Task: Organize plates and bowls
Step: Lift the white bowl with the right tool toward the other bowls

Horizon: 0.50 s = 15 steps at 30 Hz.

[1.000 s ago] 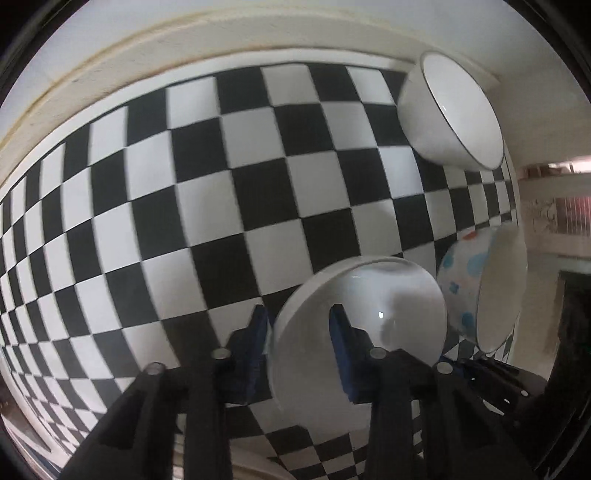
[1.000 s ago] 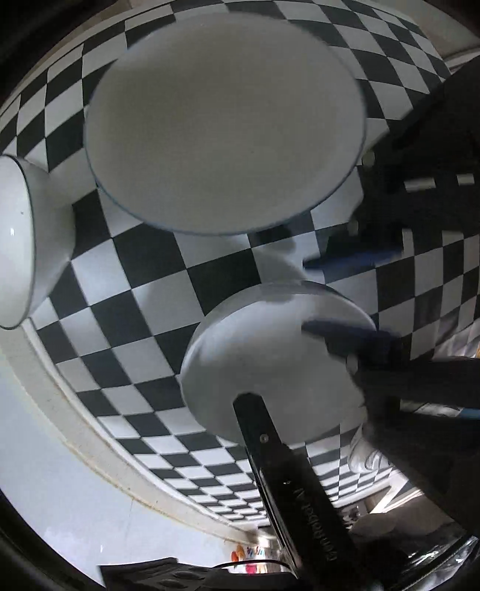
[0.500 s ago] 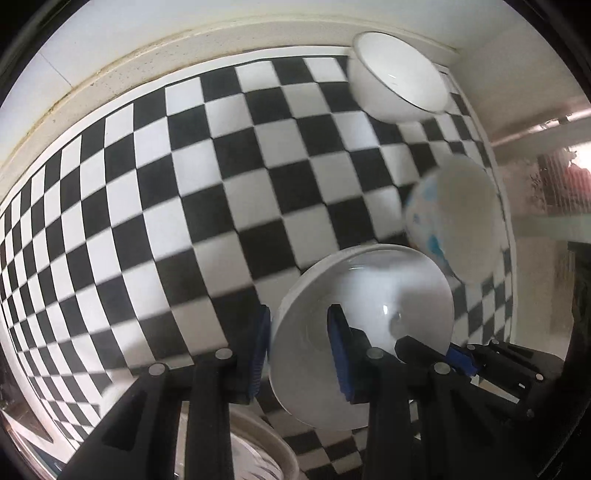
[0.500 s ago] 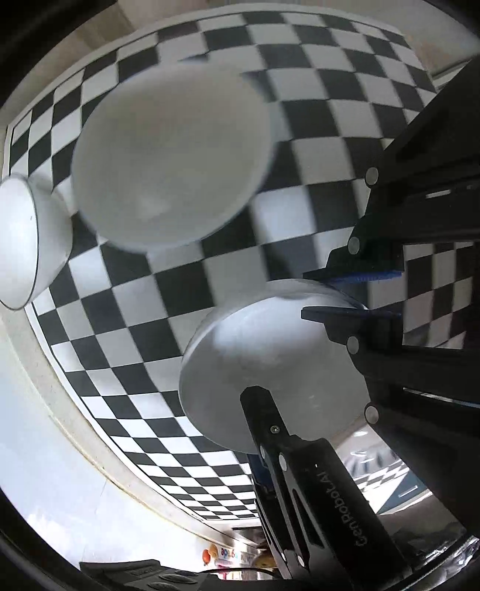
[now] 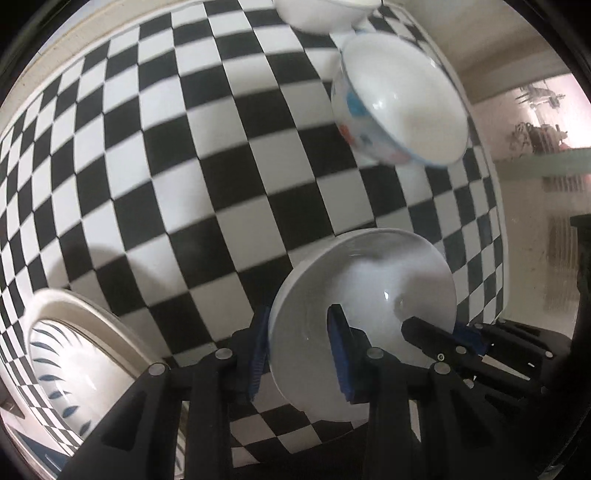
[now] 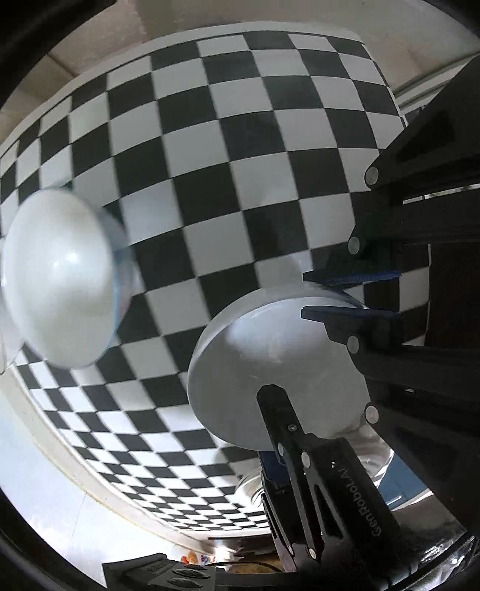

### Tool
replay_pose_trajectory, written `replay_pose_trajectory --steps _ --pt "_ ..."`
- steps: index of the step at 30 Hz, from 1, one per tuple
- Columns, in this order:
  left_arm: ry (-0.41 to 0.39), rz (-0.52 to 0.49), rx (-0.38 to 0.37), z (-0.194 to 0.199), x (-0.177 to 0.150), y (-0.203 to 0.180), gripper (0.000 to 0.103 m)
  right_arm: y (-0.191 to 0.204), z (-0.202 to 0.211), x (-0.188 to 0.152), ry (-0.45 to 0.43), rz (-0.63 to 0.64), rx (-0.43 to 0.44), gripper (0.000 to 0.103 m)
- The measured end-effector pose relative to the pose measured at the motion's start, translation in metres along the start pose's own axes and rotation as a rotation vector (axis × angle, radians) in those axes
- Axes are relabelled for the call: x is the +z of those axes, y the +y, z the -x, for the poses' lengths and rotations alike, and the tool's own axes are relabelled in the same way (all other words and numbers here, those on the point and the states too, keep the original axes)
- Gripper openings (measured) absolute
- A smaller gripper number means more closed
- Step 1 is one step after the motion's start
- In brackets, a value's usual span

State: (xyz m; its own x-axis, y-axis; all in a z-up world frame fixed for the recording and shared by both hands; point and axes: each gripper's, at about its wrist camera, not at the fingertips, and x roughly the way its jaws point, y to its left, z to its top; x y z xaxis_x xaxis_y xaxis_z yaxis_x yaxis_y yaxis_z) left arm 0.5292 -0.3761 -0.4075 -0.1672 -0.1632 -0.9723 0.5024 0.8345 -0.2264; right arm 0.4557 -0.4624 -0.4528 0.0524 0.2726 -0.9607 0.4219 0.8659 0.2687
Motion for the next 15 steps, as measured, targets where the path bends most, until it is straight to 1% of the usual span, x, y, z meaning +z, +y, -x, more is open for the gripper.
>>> replay_pose_trajectory --steps 7,12,14,15 --pt "0.030 0.008 0.025 -0.016 -0.006 -0.007 0.029 -0.014 -0.009 -0.002 0.014 0.000 0.014 0.013" --pt "0.022 0.015 0.042 -0.015 -0.007 -0.008 0.029 -0.013 -0.013 0.004 0.024 0.016 0.017 0.013" --pt "0.020 0.019 0.044 -0.013 -0.007 -0.007 0.029 -0.031 0.001 0.002 0.030 0.027 0.012 0.013" --pt "0.020 0.022 0.046 -0.014 -0.006 -0.009 0.029 -0.030 0.000 0.002 0.032 0.031 0.009 0.013"
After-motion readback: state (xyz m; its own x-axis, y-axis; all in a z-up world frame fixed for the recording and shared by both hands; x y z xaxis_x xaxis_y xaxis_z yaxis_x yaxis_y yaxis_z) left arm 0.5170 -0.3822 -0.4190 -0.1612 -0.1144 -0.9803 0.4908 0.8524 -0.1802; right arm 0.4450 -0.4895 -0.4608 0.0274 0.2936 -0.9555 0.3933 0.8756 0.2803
